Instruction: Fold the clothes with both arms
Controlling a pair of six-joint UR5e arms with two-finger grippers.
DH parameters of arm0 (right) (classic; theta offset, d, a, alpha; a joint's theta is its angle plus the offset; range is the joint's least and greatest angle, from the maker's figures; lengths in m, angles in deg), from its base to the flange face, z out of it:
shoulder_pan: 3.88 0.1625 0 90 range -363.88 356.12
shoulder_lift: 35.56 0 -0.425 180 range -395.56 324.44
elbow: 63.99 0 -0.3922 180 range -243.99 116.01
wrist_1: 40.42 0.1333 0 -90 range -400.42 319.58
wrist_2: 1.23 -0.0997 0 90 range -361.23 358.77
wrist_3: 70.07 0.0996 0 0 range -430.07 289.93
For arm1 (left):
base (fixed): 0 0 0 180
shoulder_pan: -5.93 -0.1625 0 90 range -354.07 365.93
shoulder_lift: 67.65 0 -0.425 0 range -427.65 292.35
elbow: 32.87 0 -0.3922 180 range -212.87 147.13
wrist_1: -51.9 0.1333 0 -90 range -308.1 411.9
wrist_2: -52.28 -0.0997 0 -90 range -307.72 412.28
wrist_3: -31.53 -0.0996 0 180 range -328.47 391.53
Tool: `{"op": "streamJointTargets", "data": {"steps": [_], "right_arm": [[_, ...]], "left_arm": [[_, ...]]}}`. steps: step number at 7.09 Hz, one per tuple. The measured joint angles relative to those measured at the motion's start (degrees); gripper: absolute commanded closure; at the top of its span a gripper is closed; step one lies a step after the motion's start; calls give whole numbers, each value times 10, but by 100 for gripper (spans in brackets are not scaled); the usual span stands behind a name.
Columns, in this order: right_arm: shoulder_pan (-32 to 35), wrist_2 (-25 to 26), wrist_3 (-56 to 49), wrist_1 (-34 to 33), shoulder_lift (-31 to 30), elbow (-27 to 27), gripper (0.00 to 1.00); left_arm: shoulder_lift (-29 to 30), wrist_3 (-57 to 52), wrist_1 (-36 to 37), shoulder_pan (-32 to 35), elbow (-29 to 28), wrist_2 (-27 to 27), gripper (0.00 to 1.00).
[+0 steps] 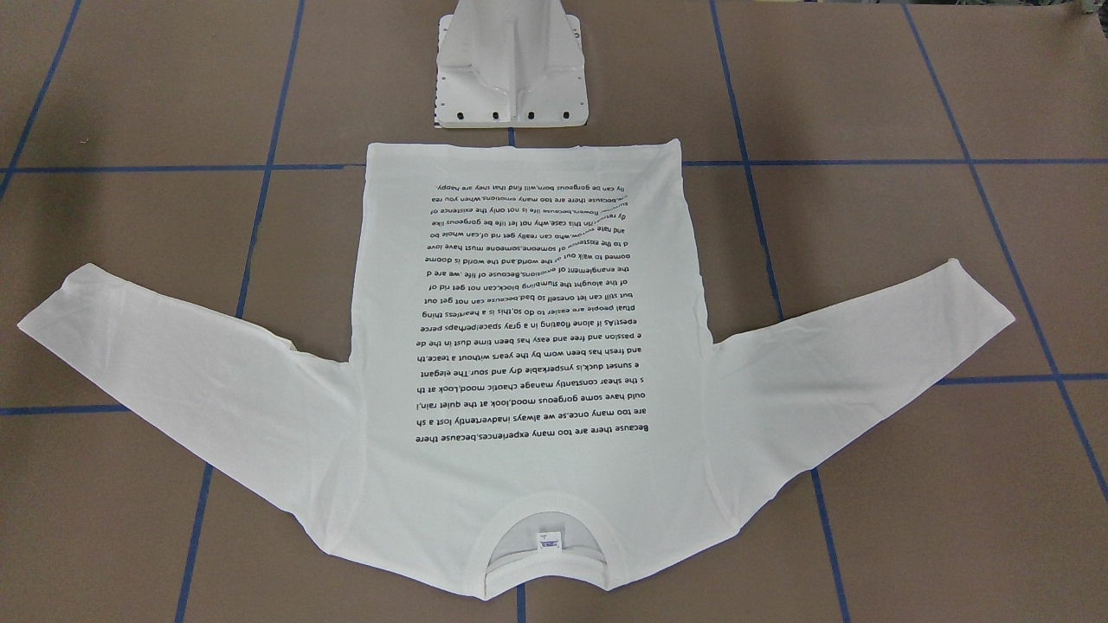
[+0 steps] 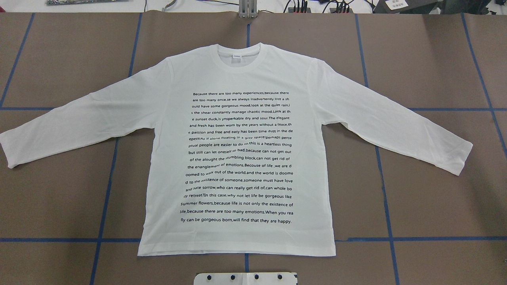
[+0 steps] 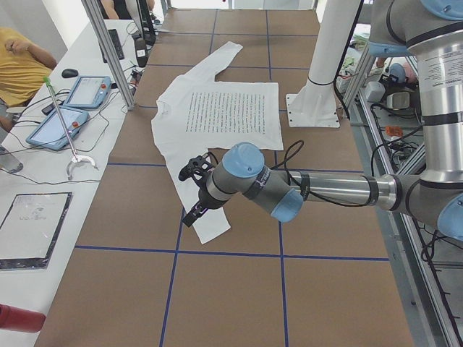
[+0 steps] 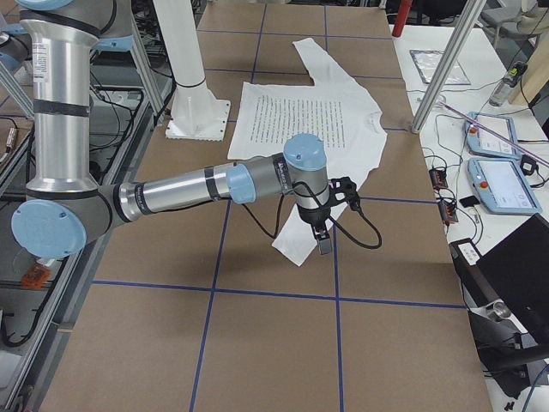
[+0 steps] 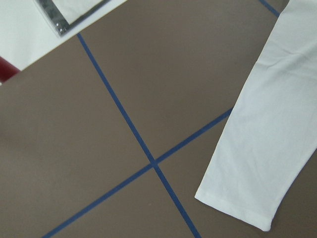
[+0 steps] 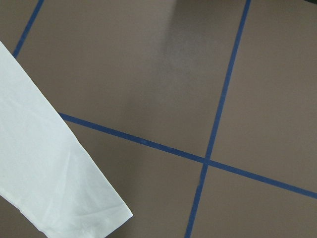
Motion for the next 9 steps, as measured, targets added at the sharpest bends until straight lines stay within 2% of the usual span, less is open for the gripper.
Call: {"op": "streamJointTargets", "data": {"steps": [2,3,4,6,7,9], "right_arm": [[-31,-16,60,53,-4,10,0],[-69,-7,154,96,-8,10,0],[-124,24,288,171,-21,10,0],[-269,179,545,330,-73,11,0],[-321,232,609,362,-93,11,2],[-368,271,665,379,-126,12,11]], "left_arm": [[7,55,-20,1,-8,2,0],[5,61,-26,1,-7,2,0],[0,63,-37,1,-6,2,0],[-14,65,-67,1,-8,3,0],[-18,65,-74,1,-9,3,0],[-20,66,-78,2,-9,3,0]]}}
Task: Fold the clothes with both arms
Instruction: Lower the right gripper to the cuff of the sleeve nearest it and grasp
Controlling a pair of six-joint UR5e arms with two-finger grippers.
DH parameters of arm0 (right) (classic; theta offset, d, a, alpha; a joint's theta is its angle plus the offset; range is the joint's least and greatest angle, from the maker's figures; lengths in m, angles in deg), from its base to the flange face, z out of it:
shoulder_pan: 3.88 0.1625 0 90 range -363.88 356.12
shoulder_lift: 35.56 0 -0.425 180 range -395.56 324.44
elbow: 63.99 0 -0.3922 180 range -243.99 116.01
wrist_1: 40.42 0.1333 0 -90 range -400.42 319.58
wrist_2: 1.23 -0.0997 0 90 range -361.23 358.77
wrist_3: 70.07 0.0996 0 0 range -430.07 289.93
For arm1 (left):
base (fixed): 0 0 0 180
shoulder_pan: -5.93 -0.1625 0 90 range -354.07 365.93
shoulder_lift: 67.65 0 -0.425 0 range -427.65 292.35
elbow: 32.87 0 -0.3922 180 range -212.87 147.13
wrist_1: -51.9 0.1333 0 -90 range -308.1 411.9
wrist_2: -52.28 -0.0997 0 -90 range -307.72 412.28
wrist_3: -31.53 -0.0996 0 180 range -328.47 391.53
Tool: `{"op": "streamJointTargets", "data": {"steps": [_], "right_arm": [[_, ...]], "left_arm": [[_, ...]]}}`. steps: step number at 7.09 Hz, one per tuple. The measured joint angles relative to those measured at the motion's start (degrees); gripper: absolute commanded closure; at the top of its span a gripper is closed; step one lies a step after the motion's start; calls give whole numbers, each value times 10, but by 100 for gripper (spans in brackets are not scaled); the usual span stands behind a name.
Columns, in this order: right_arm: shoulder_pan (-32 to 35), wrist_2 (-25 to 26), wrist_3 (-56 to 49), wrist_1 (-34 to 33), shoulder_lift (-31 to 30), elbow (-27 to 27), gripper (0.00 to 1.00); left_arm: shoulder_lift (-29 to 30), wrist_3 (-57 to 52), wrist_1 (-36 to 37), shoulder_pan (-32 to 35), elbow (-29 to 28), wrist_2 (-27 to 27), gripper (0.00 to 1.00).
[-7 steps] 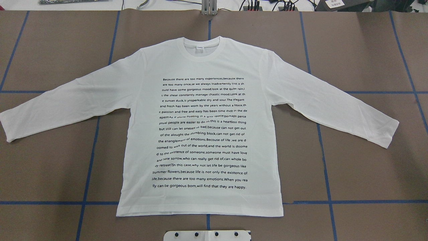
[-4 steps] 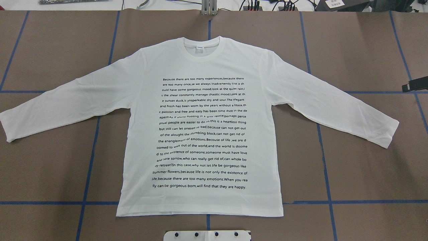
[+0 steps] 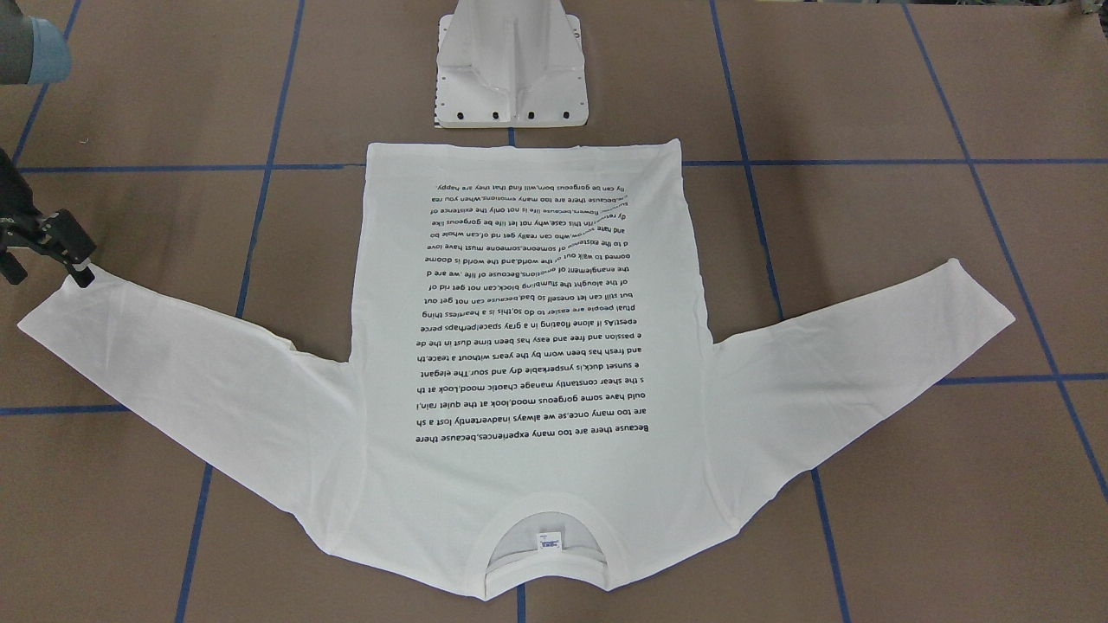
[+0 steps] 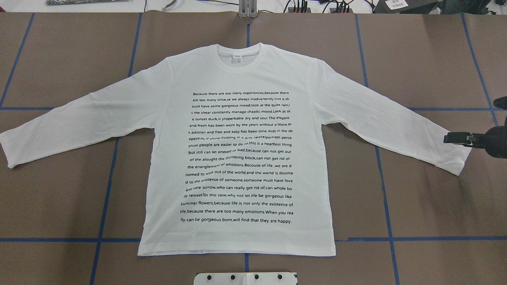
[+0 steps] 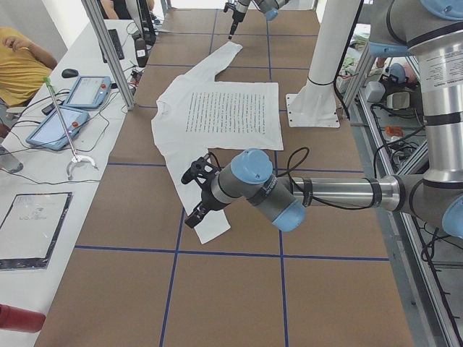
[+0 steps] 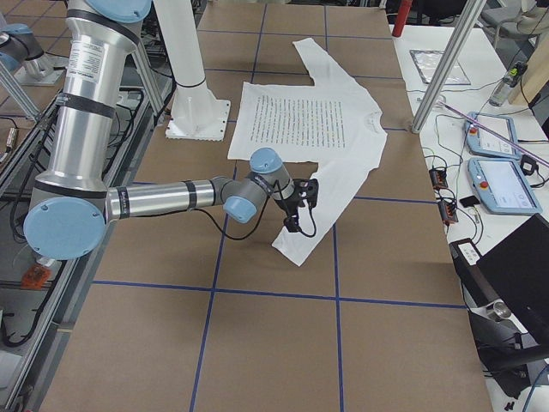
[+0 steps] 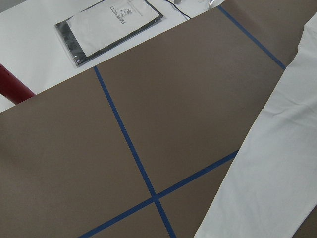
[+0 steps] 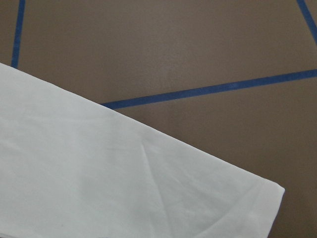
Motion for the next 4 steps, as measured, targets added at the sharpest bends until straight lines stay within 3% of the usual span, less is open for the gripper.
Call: {"op": "streamJointTargets", "data": {"steps": [4], "right_arm": [[-35,34,31,2,-18,26,16]], "left_arm": [[0,0,-1,0,0,0,0]]}}
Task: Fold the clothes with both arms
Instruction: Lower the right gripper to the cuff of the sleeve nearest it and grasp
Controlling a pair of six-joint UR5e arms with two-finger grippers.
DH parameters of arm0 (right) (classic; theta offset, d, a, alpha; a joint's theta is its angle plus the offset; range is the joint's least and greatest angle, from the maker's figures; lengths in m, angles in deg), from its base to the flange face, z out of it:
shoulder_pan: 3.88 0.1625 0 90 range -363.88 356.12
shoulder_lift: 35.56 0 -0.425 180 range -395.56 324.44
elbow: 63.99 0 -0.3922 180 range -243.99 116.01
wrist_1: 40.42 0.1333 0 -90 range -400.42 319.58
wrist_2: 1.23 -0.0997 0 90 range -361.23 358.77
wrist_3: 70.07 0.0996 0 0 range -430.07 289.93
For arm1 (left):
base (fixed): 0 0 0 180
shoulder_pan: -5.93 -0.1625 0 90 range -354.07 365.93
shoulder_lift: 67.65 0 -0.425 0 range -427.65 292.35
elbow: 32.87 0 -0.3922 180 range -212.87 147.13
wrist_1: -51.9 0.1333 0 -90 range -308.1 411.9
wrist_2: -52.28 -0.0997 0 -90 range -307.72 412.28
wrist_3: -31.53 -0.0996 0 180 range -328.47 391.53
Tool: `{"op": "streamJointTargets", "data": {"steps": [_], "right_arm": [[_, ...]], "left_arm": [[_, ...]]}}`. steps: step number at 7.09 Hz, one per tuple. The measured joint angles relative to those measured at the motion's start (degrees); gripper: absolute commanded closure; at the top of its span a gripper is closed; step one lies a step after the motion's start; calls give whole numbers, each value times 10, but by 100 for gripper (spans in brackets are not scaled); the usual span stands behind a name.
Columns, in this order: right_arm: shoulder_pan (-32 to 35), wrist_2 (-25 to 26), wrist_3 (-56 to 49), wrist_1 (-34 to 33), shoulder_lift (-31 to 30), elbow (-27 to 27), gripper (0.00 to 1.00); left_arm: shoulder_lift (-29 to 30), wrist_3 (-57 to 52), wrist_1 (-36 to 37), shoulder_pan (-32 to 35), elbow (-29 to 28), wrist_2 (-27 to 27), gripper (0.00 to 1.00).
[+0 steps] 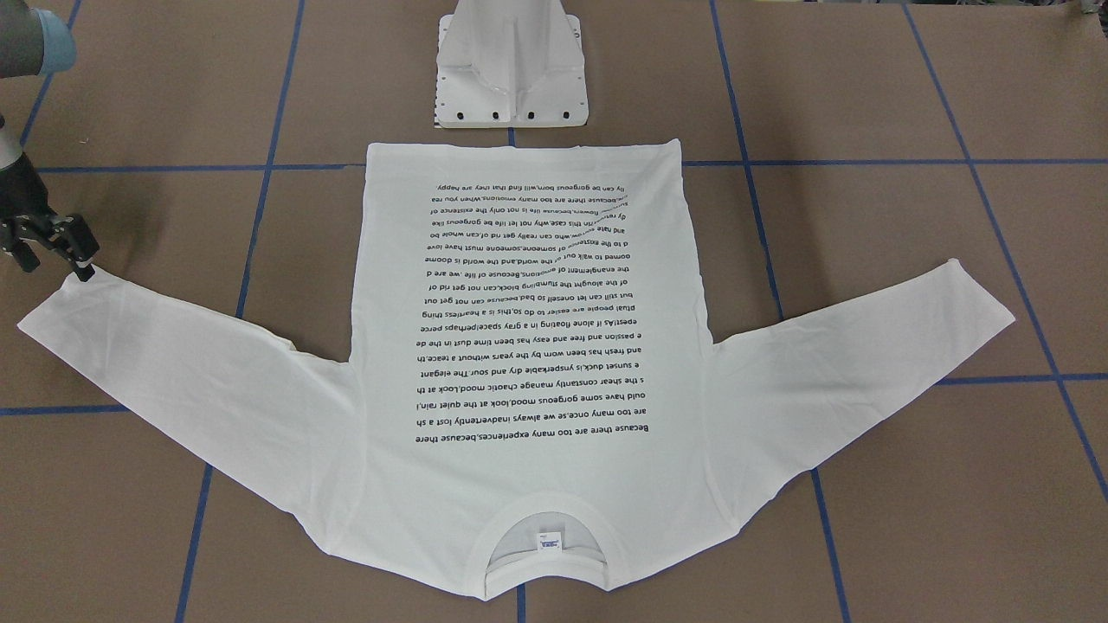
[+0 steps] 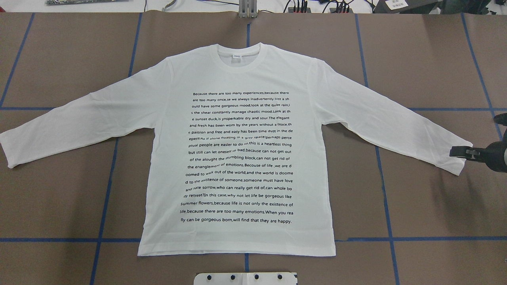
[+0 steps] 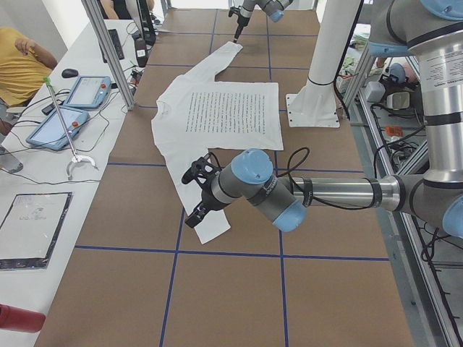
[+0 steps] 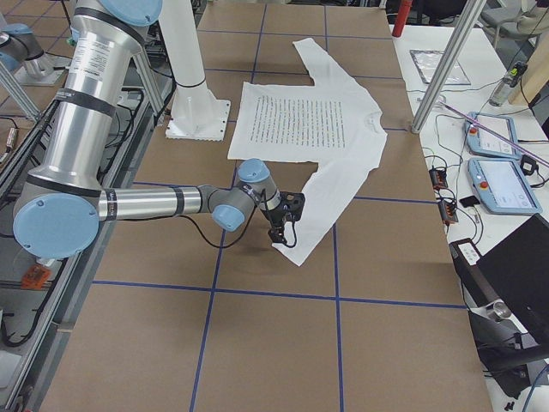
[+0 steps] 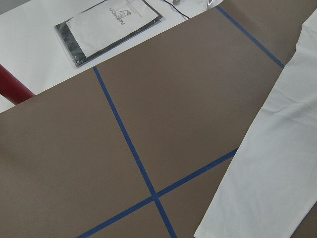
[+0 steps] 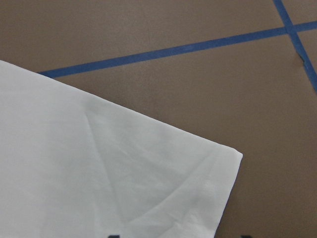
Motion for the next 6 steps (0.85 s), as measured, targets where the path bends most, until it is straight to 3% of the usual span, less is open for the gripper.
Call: {"op": "streamJointTargets", "data": {"steps": [5,6], "right_arm": [[-26,21,1,40,3,45,22],[-27,23,1,60,4,61,38]], "left_arm": [[2,1,0,-1,0,0,0],[2,0,0,-1,0,0,0]]}}
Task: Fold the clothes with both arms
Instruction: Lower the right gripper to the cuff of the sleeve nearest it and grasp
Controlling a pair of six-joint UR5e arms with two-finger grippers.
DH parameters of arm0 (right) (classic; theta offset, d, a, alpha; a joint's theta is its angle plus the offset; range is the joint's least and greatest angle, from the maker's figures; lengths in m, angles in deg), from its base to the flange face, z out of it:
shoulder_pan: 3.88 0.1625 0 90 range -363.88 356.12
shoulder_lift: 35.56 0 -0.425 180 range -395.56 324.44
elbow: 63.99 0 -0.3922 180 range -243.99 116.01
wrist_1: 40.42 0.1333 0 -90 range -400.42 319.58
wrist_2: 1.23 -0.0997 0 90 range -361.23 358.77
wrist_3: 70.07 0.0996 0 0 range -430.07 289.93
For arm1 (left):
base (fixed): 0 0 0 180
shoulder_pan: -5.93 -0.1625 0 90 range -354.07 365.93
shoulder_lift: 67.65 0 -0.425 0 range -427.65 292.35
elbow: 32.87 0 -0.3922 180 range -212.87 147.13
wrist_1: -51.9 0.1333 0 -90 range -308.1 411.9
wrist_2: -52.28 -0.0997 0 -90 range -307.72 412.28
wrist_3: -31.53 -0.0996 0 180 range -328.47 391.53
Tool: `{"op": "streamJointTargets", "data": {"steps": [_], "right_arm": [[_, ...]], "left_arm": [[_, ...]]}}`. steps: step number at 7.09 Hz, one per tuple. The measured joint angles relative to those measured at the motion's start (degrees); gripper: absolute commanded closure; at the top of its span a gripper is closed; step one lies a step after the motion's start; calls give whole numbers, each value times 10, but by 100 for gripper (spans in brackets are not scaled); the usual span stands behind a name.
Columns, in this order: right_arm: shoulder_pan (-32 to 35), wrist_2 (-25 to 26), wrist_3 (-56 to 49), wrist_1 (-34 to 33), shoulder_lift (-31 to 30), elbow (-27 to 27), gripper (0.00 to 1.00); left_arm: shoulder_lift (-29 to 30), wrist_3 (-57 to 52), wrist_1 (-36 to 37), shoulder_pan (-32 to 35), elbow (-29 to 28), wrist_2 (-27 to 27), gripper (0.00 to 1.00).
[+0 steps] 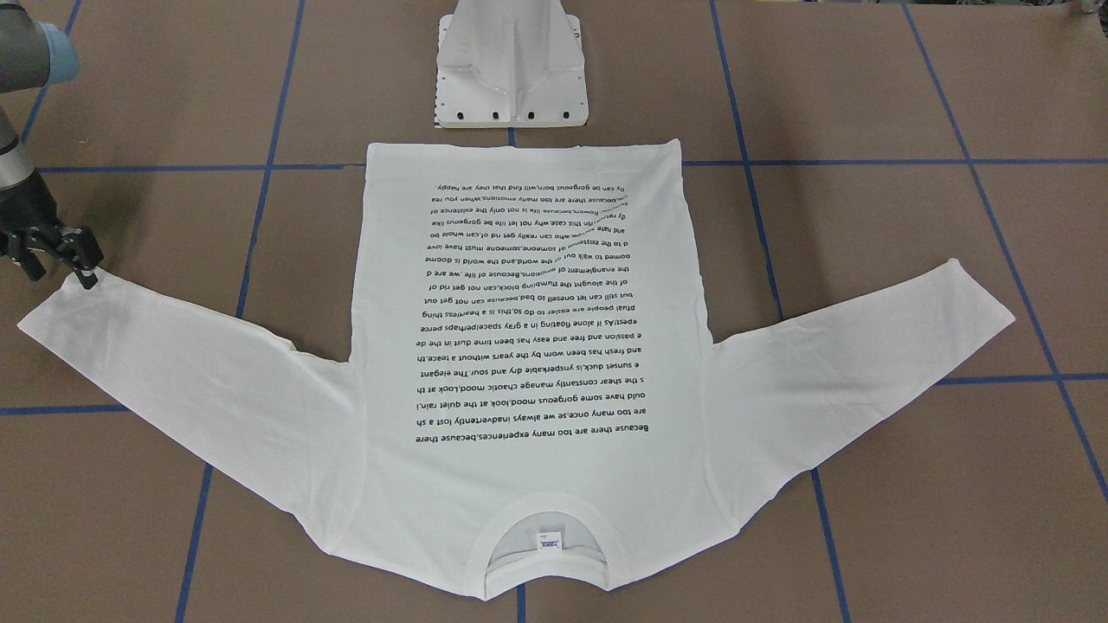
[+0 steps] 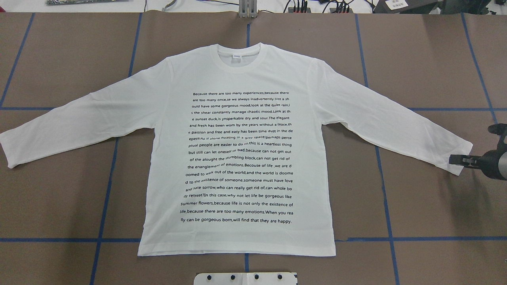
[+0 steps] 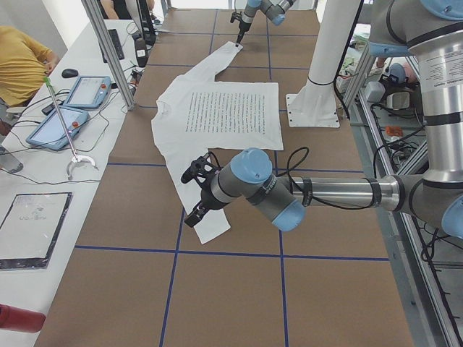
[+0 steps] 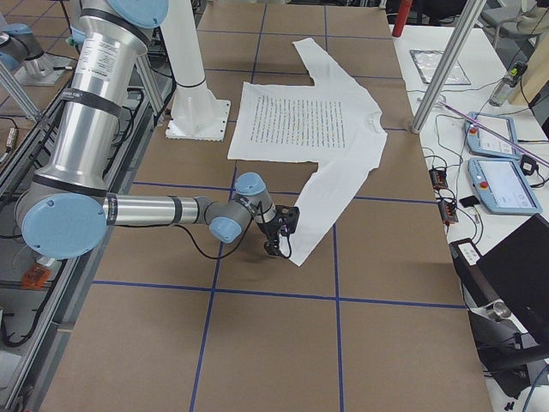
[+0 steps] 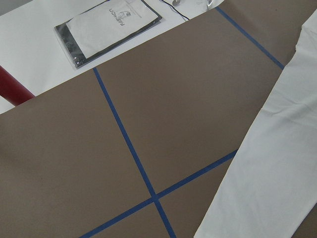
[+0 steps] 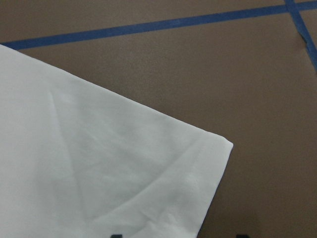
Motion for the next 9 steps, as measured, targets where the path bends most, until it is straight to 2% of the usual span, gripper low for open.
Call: {"op": "streamJointTargets", "data": {"steps": [1,3,6,9], "right_arm": [[0,1,1,13,1,9,54],[-2,1,16,21,3,13,100],[-7,1,21,23,4,5,100],[-2,1,15,19,4,-47,100]], "left_arm": [[0,0,0,0,0,0,0],[0,-1,0,0,-1,0,0],[-1,-2,0,0,-2,0,0],[-1,-3,0,0,-4,0,0]]}}
